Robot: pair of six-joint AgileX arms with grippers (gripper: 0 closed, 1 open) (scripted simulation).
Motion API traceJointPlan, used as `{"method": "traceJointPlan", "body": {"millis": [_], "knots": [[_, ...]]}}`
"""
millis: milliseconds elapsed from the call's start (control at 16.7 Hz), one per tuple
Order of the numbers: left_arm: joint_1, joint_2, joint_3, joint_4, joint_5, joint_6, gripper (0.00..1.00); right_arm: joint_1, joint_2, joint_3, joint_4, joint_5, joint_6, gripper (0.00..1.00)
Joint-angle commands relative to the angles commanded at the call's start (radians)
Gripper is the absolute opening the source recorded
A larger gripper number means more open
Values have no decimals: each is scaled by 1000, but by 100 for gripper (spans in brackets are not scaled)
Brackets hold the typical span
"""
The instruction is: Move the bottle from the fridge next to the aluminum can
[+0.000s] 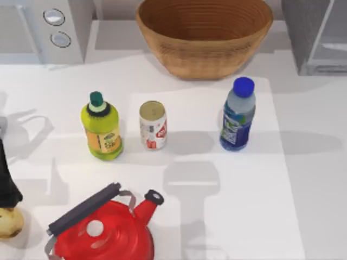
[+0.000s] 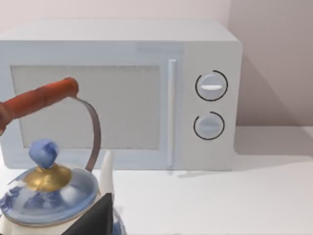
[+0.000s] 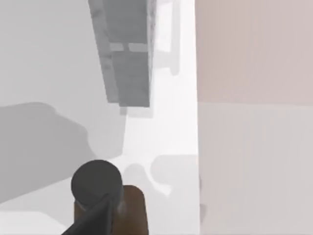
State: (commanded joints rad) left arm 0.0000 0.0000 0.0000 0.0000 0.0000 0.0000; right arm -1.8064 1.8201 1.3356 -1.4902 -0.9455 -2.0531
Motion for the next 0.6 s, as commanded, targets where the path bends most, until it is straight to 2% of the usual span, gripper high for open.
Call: {"method": "traceJointPlan", "body": {"millis": [300, 600], "knots": [[0, 0, 0, 0, 0, 0, 100, 83, -15, 51, 153, -28, 148, 100], [0, 0, 0, 0, 0, 0, 100, 303, -5, 81, 494, -14, 523, 100]]}}
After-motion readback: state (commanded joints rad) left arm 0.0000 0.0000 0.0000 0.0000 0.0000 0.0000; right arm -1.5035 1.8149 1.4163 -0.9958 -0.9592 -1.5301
